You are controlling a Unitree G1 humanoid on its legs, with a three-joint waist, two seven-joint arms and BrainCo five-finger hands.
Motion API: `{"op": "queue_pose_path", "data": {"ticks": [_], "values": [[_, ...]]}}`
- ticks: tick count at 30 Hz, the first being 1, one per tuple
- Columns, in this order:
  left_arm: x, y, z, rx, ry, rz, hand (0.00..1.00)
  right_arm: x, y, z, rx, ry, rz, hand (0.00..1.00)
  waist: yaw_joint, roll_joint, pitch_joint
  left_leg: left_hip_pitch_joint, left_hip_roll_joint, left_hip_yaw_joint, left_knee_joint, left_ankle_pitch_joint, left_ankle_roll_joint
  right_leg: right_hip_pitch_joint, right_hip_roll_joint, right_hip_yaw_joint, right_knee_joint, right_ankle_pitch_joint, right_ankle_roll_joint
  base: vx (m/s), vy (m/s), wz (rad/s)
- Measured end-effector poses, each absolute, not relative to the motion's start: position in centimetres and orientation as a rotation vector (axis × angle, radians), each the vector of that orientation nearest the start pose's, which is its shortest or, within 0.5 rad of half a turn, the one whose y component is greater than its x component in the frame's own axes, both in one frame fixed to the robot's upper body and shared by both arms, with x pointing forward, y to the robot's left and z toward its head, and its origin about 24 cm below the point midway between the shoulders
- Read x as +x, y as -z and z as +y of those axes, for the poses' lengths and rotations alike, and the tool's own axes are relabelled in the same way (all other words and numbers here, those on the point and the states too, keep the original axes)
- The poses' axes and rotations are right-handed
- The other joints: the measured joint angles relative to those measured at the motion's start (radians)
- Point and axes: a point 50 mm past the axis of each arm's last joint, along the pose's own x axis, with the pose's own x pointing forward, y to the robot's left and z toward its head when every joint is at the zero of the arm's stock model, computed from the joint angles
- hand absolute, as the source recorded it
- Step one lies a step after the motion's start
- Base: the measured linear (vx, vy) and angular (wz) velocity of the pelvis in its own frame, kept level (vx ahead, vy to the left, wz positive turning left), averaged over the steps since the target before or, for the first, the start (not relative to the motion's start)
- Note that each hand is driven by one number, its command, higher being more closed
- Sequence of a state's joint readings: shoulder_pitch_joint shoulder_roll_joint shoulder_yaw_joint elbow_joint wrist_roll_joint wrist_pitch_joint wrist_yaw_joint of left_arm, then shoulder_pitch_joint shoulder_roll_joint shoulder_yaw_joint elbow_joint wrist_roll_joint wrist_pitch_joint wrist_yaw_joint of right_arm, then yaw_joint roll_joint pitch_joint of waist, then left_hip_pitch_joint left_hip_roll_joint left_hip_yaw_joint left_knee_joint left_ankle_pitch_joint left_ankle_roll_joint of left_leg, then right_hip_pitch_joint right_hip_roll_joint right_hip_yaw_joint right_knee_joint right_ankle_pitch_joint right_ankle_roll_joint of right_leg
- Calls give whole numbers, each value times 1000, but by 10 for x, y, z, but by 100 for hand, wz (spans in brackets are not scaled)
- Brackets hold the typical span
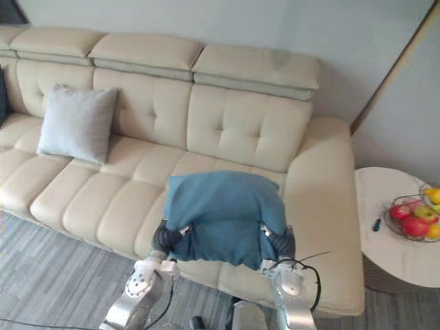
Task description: Pick up cushions and gather them together orderly.
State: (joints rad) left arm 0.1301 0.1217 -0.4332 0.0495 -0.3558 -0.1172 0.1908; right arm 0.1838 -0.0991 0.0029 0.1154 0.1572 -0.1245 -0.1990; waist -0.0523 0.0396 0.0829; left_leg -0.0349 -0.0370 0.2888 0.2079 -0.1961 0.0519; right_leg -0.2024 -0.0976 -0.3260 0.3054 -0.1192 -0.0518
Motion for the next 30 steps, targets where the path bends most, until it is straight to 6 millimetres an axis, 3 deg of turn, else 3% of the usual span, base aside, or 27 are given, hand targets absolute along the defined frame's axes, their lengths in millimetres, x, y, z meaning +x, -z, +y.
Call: {"op": "queue_pose_path", "data": {"ticks": [2, 4, 6, 8, 9, 10, 11, 12, 14, 15, 17, 23, 30], "values": [[207, 0, 89, -253, 154, 183, 100, 197, 3, -191, 47, 273, 139, 100, 14, -2, 3, -24, 35, 7, 165, -25, -35, 87, 14, -23, -60, 0, 0, 345, -51, 35], [201, -2, 90, -268, 153, 178, 100, 192, -15, -189, 59, 269, 67, 100, 51, -9, 12, -149, 135, 32, 540, -48, -35, 185, 30, 5, -111, -3, 0, 253, 14, -11], [199, -8, 89, -285, 165, 155, 100, 195, -27, -188, 68, 270, 13, 100, 80, -11, 11, -208, 201, 13, 596, -92, -45, 205, 31, 42, -125, -6, 0, 237, 109, -59], [201, -15, 88, -303, 161, 124, 100, 197, -34, -187, 72, 270, -25, 100, 91, -11, 12, -232, 242, -44, 473, -97, -59, 203, 22, 75, -124, -8, 5, 191, 165, -57], [201, -16, 87, -309, 159, 118, 100, 198, -34, -187, 74, 271, -29, 100, 93, -11, 11, -230, 246, -99, 358, -83, -68, 204, 13, 96, -120, -11, 20, 131, 231, -55], [201, -17, 86, -314, 159, 114, 100, 198, -35, -188, 73, 274, -35, 100, 93, 2, 3, -204, 248, -153, 232, -26, -93, 203, 12, 118, -118, -17, 54, 174, 335, -62], [201, -17, 86, -320, 158, 112, 100, 199, -36, -189, 68, 276, -42, 100, 93, 18, -6, -188, 252, -198, 141, 78, -183, 202, 20, 143, -120, -33, 98, 213, 409, -53], [200, -15, 87, -305, 160, 121, 100, 197, -30, -187, 83, 291, -14, 100, 83, -15, -12, -166, 213, -189, 121, 74, -183, 202, -19, 177, -138, -23, 121, 167, 333, -36], [200, -14, 89, -293, 162, 123, 100, 194, -26, -184, 108, 304, 4, 100, 79, -54, -26, -153, 174, -146, 99, 75, -160, 200, -63, 201, -158, -21, 127, 142, 269, -23], [199, -13, 90, -288, 160, 128, 100, 194, -25, -182, 113, 305, 7, 100, 80, -59, -27, -142, 164, -129, 97, 69, -150, 200, -75, 216, -161, -12, 140, 137, 257, -41], [195, -10, 92, -275, 157, 142, 100, 193, -24, -180, 111, 305, 17, 100, 78, -62, -28, -108, 147, -83, 80, 60, -136, 201, -93, 264, -169, 8, 154, 73, 156, -47], [193, -4, 92, -225, 172, 162, 100, 191, -4, -180, 80, 306, 103, 100, 60, -69, -41, -101, 145, -53, 48, 65, -141, 183, -84, 314, -216, 16, 165, 10, 2, -26], [189, 9, 94, -155, 189, 214, 100, 189, 23, -185, 2, 289, 224, 100, 40, -71, -52, -96, 141, -82, -66, 128, -152, 131, -65, 352, -249, 49, 155, -3, -32, -17]]}}
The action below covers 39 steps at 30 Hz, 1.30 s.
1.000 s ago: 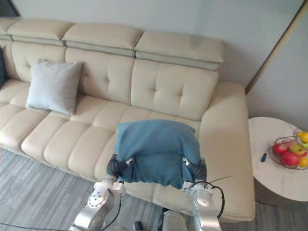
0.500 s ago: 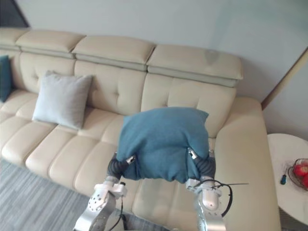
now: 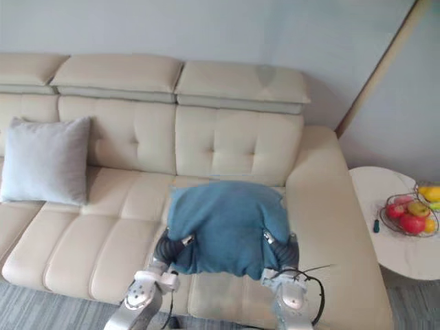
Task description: Pick up cushions and gather them together orderly.
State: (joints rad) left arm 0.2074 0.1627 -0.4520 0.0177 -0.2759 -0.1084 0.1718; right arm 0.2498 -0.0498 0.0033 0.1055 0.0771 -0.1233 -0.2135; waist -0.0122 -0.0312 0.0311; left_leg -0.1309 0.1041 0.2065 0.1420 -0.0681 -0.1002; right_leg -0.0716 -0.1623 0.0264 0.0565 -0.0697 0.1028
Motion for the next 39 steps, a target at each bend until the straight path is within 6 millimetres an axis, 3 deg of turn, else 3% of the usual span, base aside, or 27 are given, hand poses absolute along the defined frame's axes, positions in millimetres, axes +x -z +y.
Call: {"op": "queue_pose_path", "data": {"ticks": [4, 9, 14, 17, 19, 20, 21, 25, 27, 28, 31, 33, 39], "values": [[196, 4, 97, -117, 177, 182, 100, 205, 20, -182, -47, 255, 206, 100, 1, -2, 3, -13, 0, 4, -77, 47, -5, -44, 9, 15, -31, 36, -4, -39, -31, -12], [224, -20, 98, -81, 149, 64, 100, 241, -7, -177, -88, 232, 83, 100, 2, -7, 23, -79, 1, 11, -108, 87, -1, -114, 14, 30, -55, 79, -4, -75, -10, -8], [280, -86, 96, -65, 80, -197, 100, 296, -76, -167, -112, 259, -184, 100, 13, -6, 67, -189, 10, 19, -110, 126, 3, -228, 22, 41, -62, 130, -4, -115, -5, -5], [312, -141, 93, -68, 20, -383, 100, 324, -136, -161, -98, 297, -382, 100, 16, 2, 103, -245, 10, 15, -126, 161, 7, -287, 25, 41, -63, 154, 1, -106, -10, 4], [332, -185, 92, -60, -11, -514, 100, 339, -186, -160, -97, 329, -535, 100, 15, 9, 138, -267, 6, 8, -158, 192, 10, -321, 26, 37, -63, 168, 2, -104, -3, 7], [336, -197, 93, -57, -25, -549, 100, 343, -198, -159, -100, 341, -571, 100, 13, 11, 140, -280, 5, 5, -167, 202, 13, -336, 26, 37, -64, 172, 3, -81, 0, 6], [343, -217, 94, -53, -45, -603, 0, 350, -220, -157, -102, 365, -625, 0, 11, 13, 155, -294, 2, 2, -186, 221, 14, -356, 26, 35, -67, 181, 3, -84, 4, 6], [362, -278, 103, -59, -170, -742, 0, 372, -281, -153, -89, 448, -719, 0, 0, 30, 249, -323, -7, -7, -232, 268, 23, -383, 22, 30, -110, 225, 8, -59, 13, 5], [370, -297, 107, -63, -217, -754, 0, 381, -299, -154, -92, 470, -712, 0, -1, 40, 282, -354, -11, -15, -244, 287, 25, -408, 20, 24, -126, 244, 11, -74, 22, 8], [378, -310, 114, -34, -249, -754, 0, 389, -312, -152, -90, 471, -689, 0, -1, 41, 333, -363, -10, -17, -244, 296, 25, -414, 20, 25, -134, 255, 10, -69, 24, 2], [390, -321, 125, 25, -298, -710, 0, 397, -328, -150, -70, 445, -653, 0, -4, 41, 386, -402, -10, -26, -245, 309, 24, -454, 21, 27, -136, 270, 15, -73, 18, -1], [397, -319, 128, 59, -296, -661, 0, 401, -331, -152, -51, 422, -617, 0, -5, 41, 414, -444, -10, -27, -245, 319, 24, -494, 21, 29, -139, 281, 14, -72, 27, 0], [410, -281, 120, -20, -234, -474, 0, 410, -300, -151, 37, 355, -487, 0, 2, 39, 458, -528, 5, -31, -244, 333, 18, -577, 33, 26, -133, 294, 16, -32, 29, -1]]}}
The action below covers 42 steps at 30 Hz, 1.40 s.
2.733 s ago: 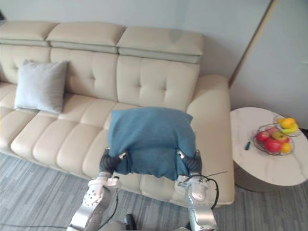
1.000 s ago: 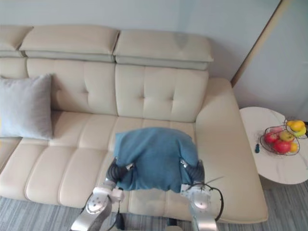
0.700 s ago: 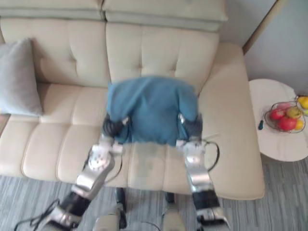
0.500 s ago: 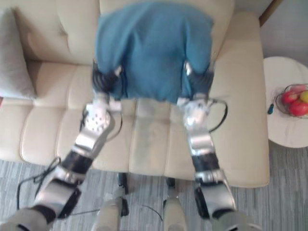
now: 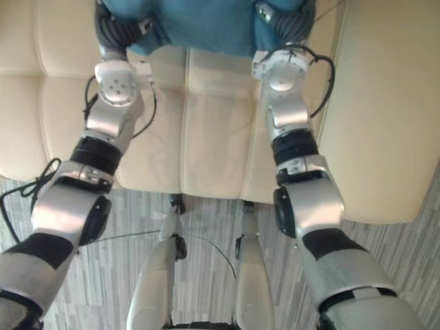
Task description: Pick up cushions and gather them together orderly.
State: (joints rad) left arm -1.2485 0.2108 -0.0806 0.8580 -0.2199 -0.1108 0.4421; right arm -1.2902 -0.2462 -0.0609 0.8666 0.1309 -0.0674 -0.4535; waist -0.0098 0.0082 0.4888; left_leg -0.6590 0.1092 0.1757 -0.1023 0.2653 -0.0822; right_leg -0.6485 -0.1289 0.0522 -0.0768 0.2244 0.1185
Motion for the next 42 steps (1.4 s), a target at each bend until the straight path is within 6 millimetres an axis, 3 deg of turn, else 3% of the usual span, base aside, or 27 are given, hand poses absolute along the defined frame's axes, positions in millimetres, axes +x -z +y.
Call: {"op": "queue_pose_path", "data": {"ticks": [5, 8, 10, 13, 15, 19, 22, 24, 25, 29, 31, 34, 35, 36, 37, 42], "values": [[407, -242, 118, -110, -222, -400, 0, 401, -265, -142, 102, 314, -483, 0, 8, 0, 0, -19, 23, 3, 0, 3, -6, -31, 21, 0, 24, -1, -1, -10, 24, -7], [404, -229, 120, -117, -214, -386, 0, 396, -228, -148, 120, 333, -412, 0, 13, 0, 0, -9, 35, -1, 0, 9, -14, -34, 32, -13, 61, -20, -12, -24, 37, 3], [403, -210, 123, -108, -219, -333, 0, 393, -200, -147, 141, 344, -340, 0, 19, -1, -1, 10, 42, 0, 0, 11, -17, -34, 39, -14, 105, -46, -18, -42, 32, 3], [399, -188, 126, -108, -228, -283, 0, 384, -190, -147, 147, 339, -349, 0, 23, -2, -1, 32, 47, 1, 0, 5, -24, -31, 43, -14, 144, -67, -18, -51, 23, -1], [397, -188, 127, -109, -225, -295, 0, 379, -195, -149, 151, 337, -384, 0, 27, -5, -5, 42, 48, 4, 0, 1, -28, -26, 43, -14, 147, -67, -17, -59, 21, -5], [390, -187, 133, -101, -213, -329, 0, 365, -185, -164, 137, 360, -412, 0, 36, -5, -7, 106, 52, 6, 1, 0, -26, 38, 46, -15, 148, -75, -18, -47, 0, -1], [379, -165, 142, -100, -213, -314, 0, 345, -154, -190, 117, 411, -369, 0, 44, -6, -17, 165, 53, 0, 23, -15, -30, 96, 44, -26, 182, -113, -22, 1, -35, 9], [368, -134, 147, -89, -210, -245, 0, 331, -125, -202, 100, 430, -300, 0, 48, -7, -35, 204, 53, -2, 39, -39, -33, 136, 41, -32, 203, -141, -22, 37, -54, 10], [358, -108, 151, -88, -217, -178, 0, 319, -103, -206, 86, 434, -233, 0, 47, -6, -77, 208, 52, -7, 49, -60, -31, 140, 39, -38, 219, -162, -25, 68, -58, 12], [313, -28, 158, -101, -229, 60, 0, 277, -38, -212, 84, 429, -24, 0, 50, -12, -142, 311, 51, -17, 55, -91, -42, 237, 35, -54, 251, -219, -27, 125, -55, 12], [279, 13, 160, -118, -231, 200, 0, 248, -4, -212, 83, 418, 101, 0, 54, -14, -210, 354, 52, -19, 55, -116, -43, 283, 35, -63, 254, -247, -29, 147, -31, 8], [237, 55, 166, -127, -241, 362, 0, 217, 32, -212, 83, 398, 254, 0, 59, -17, -280, 418, 52, -20, 53, -136, -51, 351, 34, -72, 244, -269, -30, 133, -22, 5], [237, 55, 166, -127, -241, 362, 0, 217, 32, -212, 83, 398, 254, 0, 59, -17, -280, 418, 52, -20, 53, -136, -51, 351, 34, -72, 244, -269, -30, 123, -17, 5], [213, 79, 169, -135, -262, 479, 0, 199, 58, -212, 84, 399, 379, 0, 59, -17, -326, 453, 51, -20, 51, -148, -54, 395, 33, -76, 226, -274, -28, 134, -14, 2], [201, 91, 173, -126, -274, 544, 0, 190, 70, -211, 94, 397, 436, 0, 59, -16, -342, 472, 51, -20, 51, -153, -56, 421, 33, -77, 213, -274, -28, 100, -6, 3], [155, 131, 182, -97, -295, 789, 0, 151, 119, -199, 128, 374, 709, 0, 57, -22, -403, 544, 46, -19, 24, -161, -57, 498, 32, -80, 153, -271, -26, 21, 1, 0]]}}
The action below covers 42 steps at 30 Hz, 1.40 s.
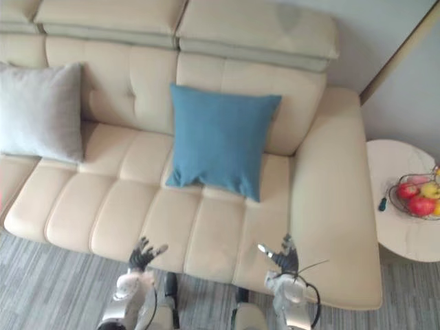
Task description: Pick up cushions and gather them together orderly.
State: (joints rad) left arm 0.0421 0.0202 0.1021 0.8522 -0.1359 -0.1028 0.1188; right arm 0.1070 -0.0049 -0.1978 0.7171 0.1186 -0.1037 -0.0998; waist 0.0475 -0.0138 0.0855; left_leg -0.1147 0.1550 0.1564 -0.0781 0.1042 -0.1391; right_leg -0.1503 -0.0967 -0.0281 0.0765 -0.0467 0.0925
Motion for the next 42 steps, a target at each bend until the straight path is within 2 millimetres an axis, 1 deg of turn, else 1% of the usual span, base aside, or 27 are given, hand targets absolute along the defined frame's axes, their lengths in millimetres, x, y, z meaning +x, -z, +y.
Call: {"op": "queue_pose_path", "data": {"ticks": [2, 5, 7, 10, 12, 13, 19, 24, 28, 30, 31, 32, 33, 34, 35, 36, 37, 38, 39, 40, 41, 42], "values": [[135, 142, 185, -80, -296, 874, 0, 129, 137, -198, 154, 397, 827, 0, 0, -1, -28, 29, -5, -1, -24, -7, 4, 29, -2, 1, -29, 8, 4, 42, 19, -1], [118, 150, 191, -47, -307, 942, 0, 111, 148, -201, 176, 433, 915, 0, -2, -4, -44, 57, -15, -2, -24, -18, -1, 70, -11, 3, -61, 17, 8, 51, 26, -3], [113, 151, 196, -19, -303, 962, 0, 104, 151, -202, 173, 435, 950, 0, -6, -6, -48, 69, -18, -2, -24, -21, -3, 87, -14, 4, -69, 19, 10, 50, 14, -2], [107, 153, 200, 6, -300, 993, 0, 101, 154, -204, 165, 436, 976, 0, -12, -6, -49, 87, -25, -4, -24, -26, -1, 112, -20, 4, -83, 21, 12, 39, 10, 1], [107, 153, 200, 21, -291, 994, 0, 101, 154, -206, 158, 436, 980, 0, -13, -6, -49, 89, -30, -6, -24, -27, 1, 115, -23, 4, -82, 22, 13, 18, 7, 2], [98, 156, 208, 59, -288, 1034, 0, 112, 153, -214, 133, 433, 989, 0, -50, -10, -61, 116, -41, -29, -24, -45, -2, 157, -31, -12, -101, 18, 15, 0, 0, 0], [98, 156, 208, 59, -288, 1035, 0, 111, 153, -214, 132, 433, 991, 0, -50, -9, -61, 116, -41, -29, -24, -45, -2, 158, -31, -13, -101, 18, 15, 0, 0, 0], [92, 158, 207, 55, -289, 1053, 0, 100, 156, -215, 114, 436, 1035, 0, -51, -3, -46, 155, -40, -24, -24, -47, -1, 193, -32, -18, -97, 17, 15, -13, 1, -2], [92, 159, 205, 41, -282, 1054, 0, 87, 160, -218, 112, 467, 1089, 0, -52, 8, -30, 193, -39, 14, -24, -48, 1, 197, -32, 6, -61, 10, 18, -62, 15, -17], [90, 159, 204, 15, -304, 1059, 0, 83, 161, -217, 88, 454, 1112, 0, -51, 7, -25, 207, -38, 51, -24, -50, 3, 178, -32, 37, -36, 6, 18, -93, 31, -53], [91, 159, 203, 9, -303, 1058, 0, 86, 160, -218, 83, 453, 1106, 0, -50, 10, -16, 215, -37, 90, -24, -54, 5, 156, -32, 61, -15, 6, 18, -104, 36, -65], [92, 159, 202, 8, -302, 1056, 0, 87, 160, -218, 80, 450, 1103, 0, -50, 8, -11, 218, -37, 103, -24, -55, 5, 147, -31, 69, -8, 6, 18, -143, 43, -74], [94, 159, 202, 6, -300, 1053, 0, 91, 159, -216, 65, 436, 1096, 0, -48, 0, -3, 221, -36, 143, -24, -61, 8, 118, -32, 85, 11, 4, 16, -170, 49, -85], [97, 158, 202, 8, -299, 1043, 0, 98, 156, -213, 50, 421, 1072, 0, -44, -10, 7, 223, -35, 183, -24, -62, 8, 84, -39, 76, 37, -2, 5, -147, 42, -88], [98, 158, 203, 9, -298, 1040, 0, 100, 156, -211, 47, 413, 1064, 0, -42, -13, 10, 222, -34, 198, -24, -62, 8, 70, -44, 65, 46, -1, 4, -122, 28, -102], [104, 156, 203, 14, -293, 1027, 0, 108, 154, -204, 42, 383, 1046, 0, -40, -21, 18, 218, -27, 245, -18, -62, 7, 35, -55, 35, 69, 5, -4, -116, 2, -91], [109, 155, 206, 22, -295, 1015, 0, 115, 153, -196, 53, 367, 1024, 0, -42, -36, 37, 202, -16, 268, 6, -67, 4, 18, -66, -3, 78, 12, -15, -142, -5, -83], [111, 154, 208, 28, -296, 1010, 0, 116, 152, -193, 59, 363, 1019, 0, -43, -43, 39, 194, -12, 275, 16, -68, 6, 11, -69, -18, 78, 16, -22, -91, -35, -53], [120, 151, 209, 31, -292, 991, 0, 119, 152, -188, 65, 351, 1014, 0, -43, -60, 49, 177, -2, 296, 42, -69, 20, 0, -81, -66, 68, 28, -43, -53, -27, -28], [122, 151, 209, 31, -291, 986, 0, 119, 152, -188, 60, 344, 1014, 0, -43, -63, 49, 171, 1, 309, 49, -66, 29, 0, -85, -81, 59, 29, -45, -25, -50, -24], [127, 150, 202, 13, -283, 976, 0, 121, 151, -191, 47, 342, 1007, 0, -43, -38, 53, 153, 36, 332, 58, -57, 40, -19, -100, -142, 118, -11, -81, 8, -65, 2], [133, 148, 202, -7, -302, 960, 0, 126, 150, -189, 43, 333, 996, 0, -47, -41, 56, 150, 42, 323, 75, -51, 31, -69, -136, -163, 341, -56, -75, 20, -86, 19]]}}
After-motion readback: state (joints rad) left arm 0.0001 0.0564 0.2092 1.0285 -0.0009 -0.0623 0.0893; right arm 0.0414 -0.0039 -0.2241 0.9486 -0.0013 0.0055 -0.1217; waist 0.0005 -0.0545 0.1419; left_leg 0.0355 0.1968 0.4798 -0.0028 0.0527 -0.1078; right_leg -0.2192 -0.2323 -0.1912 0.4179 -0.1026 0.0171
